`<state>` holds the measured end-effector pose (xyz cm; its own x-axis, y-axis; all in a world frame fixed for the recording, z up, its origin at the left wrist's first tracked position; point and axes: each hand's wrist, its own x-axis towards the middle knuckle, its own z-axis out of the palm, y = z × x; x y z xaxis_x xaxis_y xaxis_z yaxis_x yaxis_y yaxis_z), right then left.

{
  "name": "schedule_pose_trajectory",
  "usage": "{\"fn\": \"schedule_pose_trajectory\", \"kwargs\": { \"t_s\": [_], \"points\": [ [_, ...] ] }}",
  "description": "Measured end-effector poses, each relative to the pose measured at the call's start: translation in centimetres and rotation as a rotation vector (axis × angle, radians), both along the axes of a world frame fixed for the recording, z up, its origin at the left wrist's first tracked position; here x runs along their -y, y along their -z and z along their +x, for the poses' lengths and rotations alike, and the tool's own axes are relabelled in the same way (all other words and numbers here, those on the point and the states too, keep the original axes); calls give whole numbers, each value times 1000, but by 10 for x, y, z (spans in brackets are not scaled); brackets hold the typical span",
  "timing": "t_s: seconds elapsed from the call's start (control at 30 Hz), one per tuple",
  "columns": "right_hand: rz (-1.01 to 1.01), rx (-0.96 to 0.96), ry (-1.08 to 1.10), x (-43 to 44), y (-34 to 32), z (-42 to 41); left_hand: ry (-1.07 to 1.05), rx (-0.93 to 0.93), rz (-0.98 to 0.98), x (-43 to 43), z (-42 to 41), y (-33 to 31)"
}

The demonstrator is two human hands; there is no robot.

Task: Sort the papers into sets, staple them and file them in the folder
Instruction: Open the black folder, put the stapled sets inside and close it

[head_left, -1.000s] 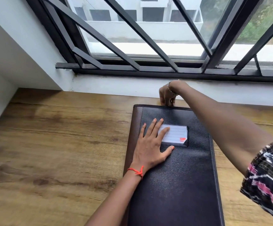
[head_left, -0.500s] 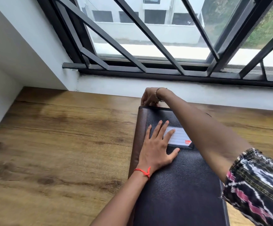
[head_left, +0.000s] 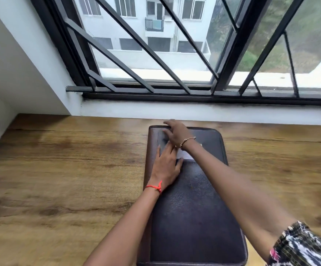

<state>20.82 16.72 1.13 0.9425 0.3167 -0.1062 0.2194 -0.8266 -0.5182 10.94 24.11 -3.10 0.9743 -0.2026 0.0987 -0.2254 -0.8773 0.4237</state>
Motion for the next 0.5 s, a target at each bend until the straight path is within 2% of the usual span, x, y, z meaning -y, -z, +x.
{"fn": "schedule_pose_trajectory", "kwargs": {
  "t_s": [0.1,0.2,0.4,0.5],
  "points": [
    [-119,92,-35,28,4,-44,-56,20,36,-2,-22,-3],
    [-229,70,25,50,11,-95,-53,42,134,-1,-55,-3],
    [-221,20,199,79,27,-204,-92,35,205,10,-141,7],
    [-264,-4,189,89,41,-250,-113,-81,215,20,-175,8]
  ]
}}
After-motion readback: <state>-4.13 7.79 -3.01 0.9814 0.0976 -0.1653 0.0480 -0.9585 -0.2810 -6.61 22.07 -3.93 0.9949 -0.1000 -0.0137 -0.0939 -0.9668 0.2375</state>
